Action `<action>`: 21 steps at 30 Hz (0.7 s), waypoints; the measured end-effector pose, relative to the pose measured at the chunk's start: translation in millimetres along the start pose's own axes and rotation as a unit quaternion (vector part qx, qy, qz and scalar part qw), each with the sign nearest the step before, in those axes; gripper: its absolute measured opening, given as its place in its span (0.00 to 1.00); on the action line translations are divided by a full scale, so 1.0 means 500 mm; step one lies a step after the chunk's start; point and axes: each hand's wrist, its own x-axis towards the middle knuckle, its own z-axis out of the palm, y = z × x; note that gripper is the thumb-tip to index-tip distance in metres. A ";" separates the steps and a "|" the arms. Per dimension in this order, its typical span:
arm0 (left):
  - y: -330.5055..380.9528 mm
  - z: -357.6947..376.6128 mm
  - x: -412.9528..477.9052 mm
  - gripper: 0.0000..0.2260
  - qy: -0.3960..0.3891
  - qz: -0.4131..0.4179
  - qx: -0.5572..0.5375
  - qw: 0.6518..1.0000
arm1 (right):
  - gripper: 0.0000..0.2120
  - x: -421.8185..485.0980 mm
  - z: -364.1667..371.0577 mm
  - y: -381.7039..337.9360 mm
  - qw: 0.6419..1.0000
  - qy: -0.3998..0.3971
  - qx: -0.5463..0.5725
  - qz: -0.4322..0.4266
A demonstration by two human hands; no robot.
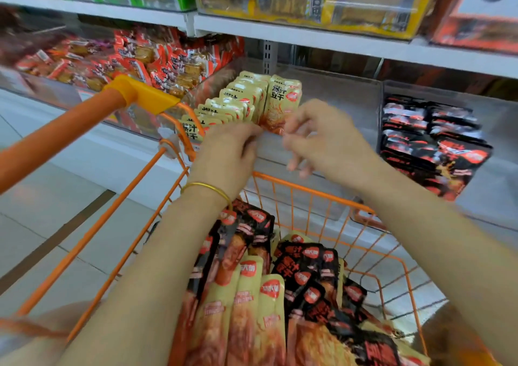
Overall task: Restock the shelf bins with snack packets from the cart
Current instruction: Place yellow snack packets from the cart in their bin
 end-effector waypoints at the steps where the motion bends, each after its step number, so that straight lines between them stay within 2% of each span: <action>1: 0.001 -0.013 -0.005 0.13 0.019 -0.006 -0.011 1.000 | 0.07 -0.035 0.001 0.006 0.998 -0.058 0.000 0.011; 4: 0.010 -0.027 -0.029 0.12 0.058 -0.009 -0.037 0.998 | 0.07 -0.091 0.027 0.060 0.978 -0.184 -0.045 0.091; 7: 0.012 -0.009 -0.046 0.13 0.044 -0.003 -0.044 0.998 | 0.04 -0.110 0.066 0.135 0.960 -0.219 -0.091 0.149; 10: 0.011 0.002 -0.052 0.13 0.036 0.014 -0.028 0.999 | 0.11 -0.120 0.102 0.172 0.945 -0.249 -0.085 0.194; 12: 0.013 0.005 -0.057 0.13 0.036 0.012 -0.025 0.999 | 0.15 -0.123 0.125 0.179 0.941 -0.255 -0.085 0.205; 15: 0.019 0.008 -0.061 0.13 0.034 0.015 -0.021 0.999 | 0.15 -0.126 0.148 0.184 0.946 -0.239 -0.105 0.191; 21: 0.032 0.015 -0.067 0.13 0.023 0.043 -0.042 0.998 | 0.10 -0.127 0.104 0.164 0.928 -0.209 0.032 0.306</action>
